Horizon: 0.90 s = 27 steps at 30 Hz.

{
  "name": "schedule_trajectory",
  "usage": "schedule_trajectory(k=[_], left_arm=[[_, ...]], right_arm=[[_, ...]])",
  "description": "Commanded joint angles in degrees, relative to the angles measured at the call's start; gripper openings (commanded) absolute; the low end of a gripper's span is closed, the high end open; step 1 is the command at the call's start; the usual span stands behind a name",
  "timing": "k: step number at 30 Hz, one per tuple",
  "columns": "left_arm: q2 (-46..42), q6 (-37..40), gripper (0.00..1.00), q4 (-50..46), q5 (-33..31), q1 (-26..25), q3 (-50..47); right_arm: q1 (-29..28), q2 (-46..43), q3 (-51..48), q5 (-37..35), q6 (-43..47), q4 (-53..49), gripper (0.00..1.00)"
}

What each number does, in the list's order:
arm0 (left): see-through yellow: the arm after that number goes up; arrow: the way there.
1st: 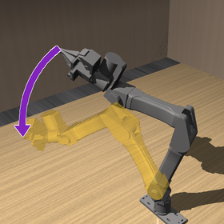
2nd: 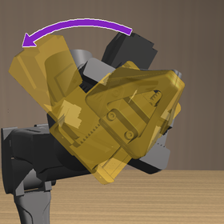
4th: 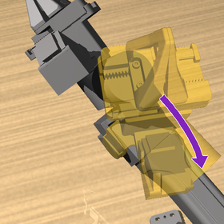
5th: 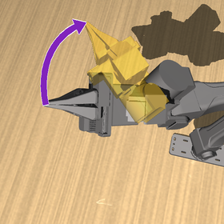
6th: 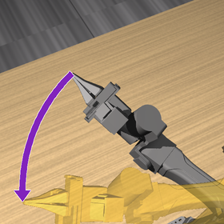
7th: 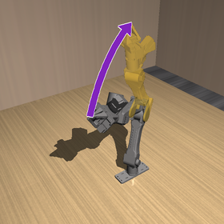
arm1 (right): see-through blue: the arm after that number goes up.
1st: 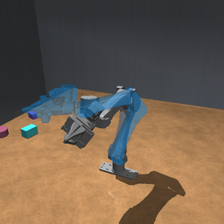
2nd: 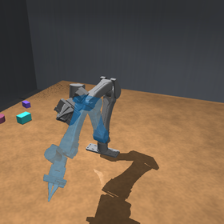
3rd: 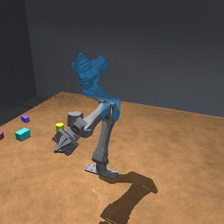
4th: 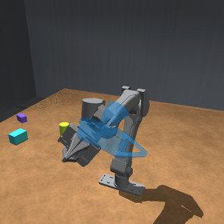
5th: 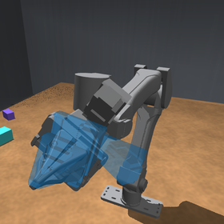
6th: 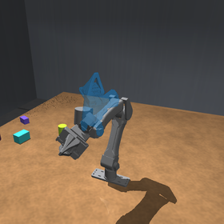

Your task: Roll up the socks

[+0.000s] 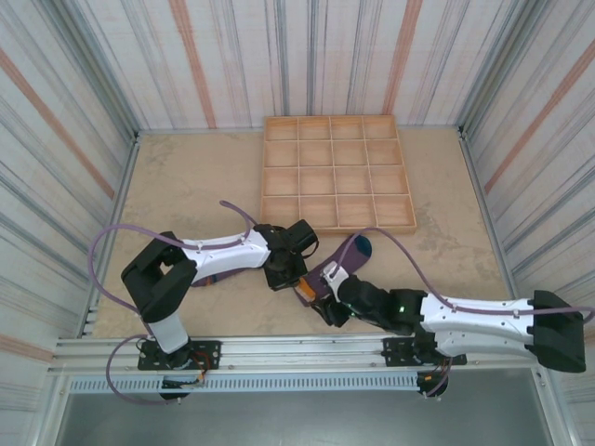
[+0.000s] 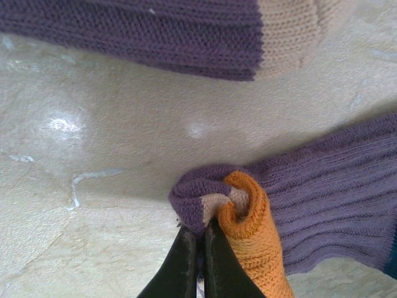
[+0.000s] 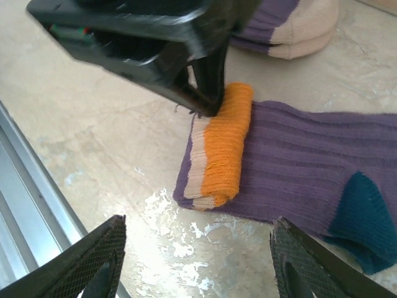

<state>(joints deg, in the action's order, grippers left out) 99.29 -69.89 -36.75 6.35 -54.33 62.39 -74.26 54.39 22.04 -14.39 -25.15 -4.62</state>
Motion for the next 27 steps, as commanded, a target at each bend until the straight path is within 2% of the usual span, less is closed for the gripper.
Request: schedule_trajectory(k=[1, 5, 8, 18, 27], left_arm=[[0.98, -0.69, 0.0, -0.23, 0.49, 0.53, 0.98], [0.93, -0.9, 0.0, 0.44, 0.89, 0.71, 0.86], [1.05, -0.82, 0.0, 0.71, 1.21, 0.76, 0.98], [1.15, -0.6, 0.0, 0.76, 1.55, 1.1, 1.09], [0.74, -0.71, 0.0, 1.24, 1.54, 1.22, 0.47]], right_arm=[[-4.79, 3.64, -0.58, -12.97, 6.92, 3.63, 0.64], [-10.7, 11.2, 1.28, -21.24, 13.06, 7.98, 0.61], [-12.48, 17.17, 2.67, -23.39, 16.76, 11.96, 0.6], [-11.98, 26.22, 4.24, -25.36, 21.49, 19.06, 0.6], [-11.52, 33.55, 4.81, -31.38, 17.11, 21.17, 0.57]])
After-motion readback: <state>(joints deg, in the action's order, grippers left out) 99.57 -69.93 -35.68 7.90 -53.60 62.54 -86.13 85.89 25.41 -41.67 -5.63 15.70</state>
